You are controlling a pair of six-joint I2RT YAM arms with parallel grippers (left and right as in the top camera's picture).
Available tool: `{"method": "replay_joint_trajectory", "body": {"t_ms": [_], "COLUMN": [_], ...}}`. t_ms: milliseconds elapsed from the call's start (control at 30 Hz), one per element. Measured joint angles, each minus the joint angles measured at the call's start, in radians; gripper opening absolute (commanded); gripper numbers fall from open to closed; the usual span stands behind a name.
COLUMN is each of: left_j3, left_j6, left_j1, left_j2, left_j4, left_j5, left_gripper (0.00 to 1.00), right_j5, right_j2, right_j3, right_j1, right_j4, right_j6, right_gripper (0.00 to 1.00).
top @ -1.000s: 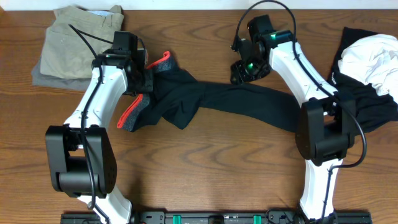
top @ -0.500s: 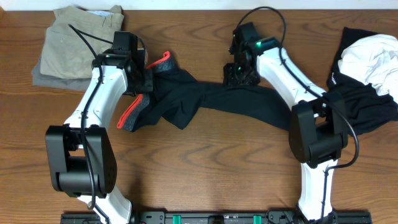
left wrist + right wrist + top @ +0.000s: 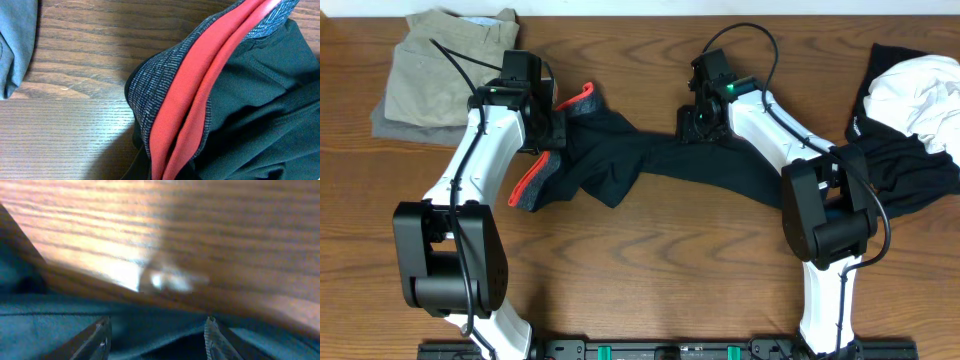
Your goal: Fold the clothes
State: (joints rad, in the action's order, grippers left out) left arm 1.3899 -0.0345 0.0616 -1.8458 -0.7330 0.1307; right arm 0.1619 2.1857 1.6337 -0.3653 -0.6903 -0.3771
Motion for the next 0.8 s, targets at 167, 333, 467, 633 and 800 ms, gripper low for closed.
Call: {"method": "replay_joint_trajectory", "body": {"t_ms": [167, 333, 467, 633, 800], "left_j3": [0.000, 0.000, 0.000, 0.000, 0.000], "left_j6": [0.000, 0.000, 0.000, 0.000, 0.000], "left_j1": [0.000, 0.000, 0.000, 0.000, 0.000], "left_j2": [0.000, 0.000, 0.000, 0.000, 0.000], "left_j4": [0.000, 0.000, 0.000, 0.000, 0.000], "left_j5": [0.000, 0.000, 0.000, 0.000, 0.000], "left_gripper": [0.06, 0.06, 0.06, 0.06, 0.06], "right_j5": [-0.014, -0.025, -0.026, -0.029, -0.029], "right_j2": [0.000, 0.000, 0.007, 0.021, 0.021], "right_j3": [0.000, 0.000, 0.000, -0.001, -0.001], "right_j1": [0.000, 0.000, 0.000, 0.000, 0.000], "right_j4": [0.002, 0.010, 0.007, -0.001, -0.002], "right_j6": [-0.006, -0.006, 0.001, 0.016, 0.034], "right_gripper": [0.58, 0.58, 0.52, 0.41, 0.17]}}
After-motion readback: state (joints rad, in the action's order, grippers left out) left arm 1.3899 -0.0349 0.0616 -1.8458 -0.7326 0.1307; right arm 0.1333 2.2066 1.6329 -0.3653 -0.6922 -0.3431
